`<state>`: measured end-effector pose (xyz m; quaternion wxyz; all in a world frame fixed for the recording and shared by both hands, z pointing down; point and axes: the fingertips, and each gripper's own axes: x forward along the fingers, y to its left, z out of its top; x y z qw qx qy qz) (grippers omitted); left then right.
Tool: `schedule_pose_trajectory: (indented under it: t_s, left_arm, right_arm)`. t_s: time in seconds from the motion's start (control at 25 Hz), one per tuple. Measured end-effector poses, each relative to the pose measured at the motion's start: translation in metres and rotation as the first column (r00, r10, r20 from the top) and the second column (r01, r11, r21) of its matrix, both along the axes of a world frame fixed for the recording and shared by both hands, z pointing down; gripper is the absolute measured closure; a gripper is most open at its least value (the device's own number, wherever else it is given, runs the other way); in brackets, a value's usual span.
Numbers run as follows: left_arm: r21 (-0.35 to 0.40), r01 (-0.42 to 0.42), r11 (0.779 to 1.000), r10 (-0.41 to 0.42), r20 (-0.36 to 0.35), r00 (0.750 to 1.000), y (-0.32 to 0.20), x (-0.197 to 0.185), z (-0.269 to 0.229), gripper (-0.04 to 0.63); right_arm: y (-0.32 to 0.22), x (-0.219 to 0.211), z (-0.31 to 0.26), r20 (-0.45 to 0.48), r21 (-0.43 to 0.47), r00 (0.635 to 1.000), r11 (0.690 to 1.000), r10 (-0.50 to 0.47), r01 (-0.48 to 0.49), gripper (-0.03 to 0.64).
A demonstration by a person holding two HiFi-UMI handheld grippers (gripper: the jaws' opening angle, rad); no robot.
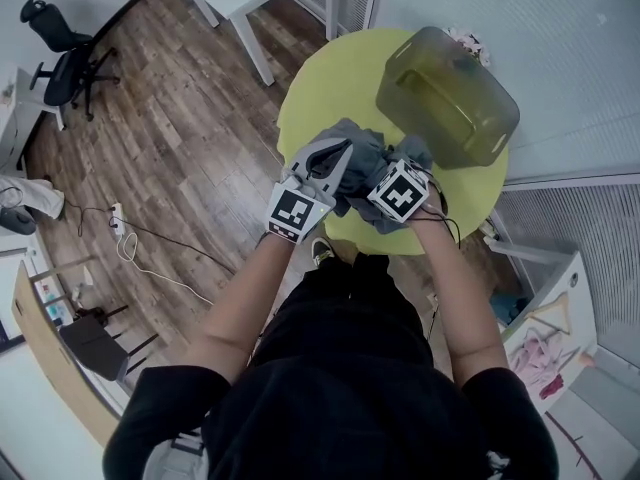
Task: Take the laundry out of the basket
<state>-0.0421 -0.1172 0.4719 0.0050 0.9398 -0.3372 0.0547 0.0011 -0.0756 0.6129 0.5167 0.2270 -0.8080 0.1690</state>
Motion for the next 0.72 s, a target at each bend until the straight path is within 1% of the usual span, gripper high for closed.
schedule_pose_trajectory:
  t_s: [0.08, 0.16, 0.36, 0.72]
  left_arm:
    - [-0.024, 0.005, 1.0, -0.005, -0.016, 1.0, -0.002, 0.004, 0.013, 0.586]
    - [-0.04, 0.006, 0.999, -0.007, -0.018, 1.0, -0.005, 0.01, 0.025, 0.586]
    - [-0.073, 0.004, 0.997, -0.003, 0.014, 1.0, -0.01, 0.024, 0.05, 0.586]
    - [-0.166, 0.053, 0.985, -0.048, 0.033, 0.998, -0.014, 0.036, 0.102, 0.586]
  right_arm:
    - [-0.001, 0.004, 0.015, -0.01, 0.004, 1.0, 1.0, -0.008, 0.008, 0.252]
    - [-0.003, 0.007, 0.026, -0.019, -0.005, 1.0, 1.0, -0.02, 0.02, 0.252]
    - [-0.005, 0.017, 0.057, -0.035, -0.033, 0.998, 0.998, -0.045, 0.044, 0.252]
    - [-0.01, 0.028, 0.122, -0.025, -0.056, 0.999, 0.998, -0.035, 0.034, 0.252]
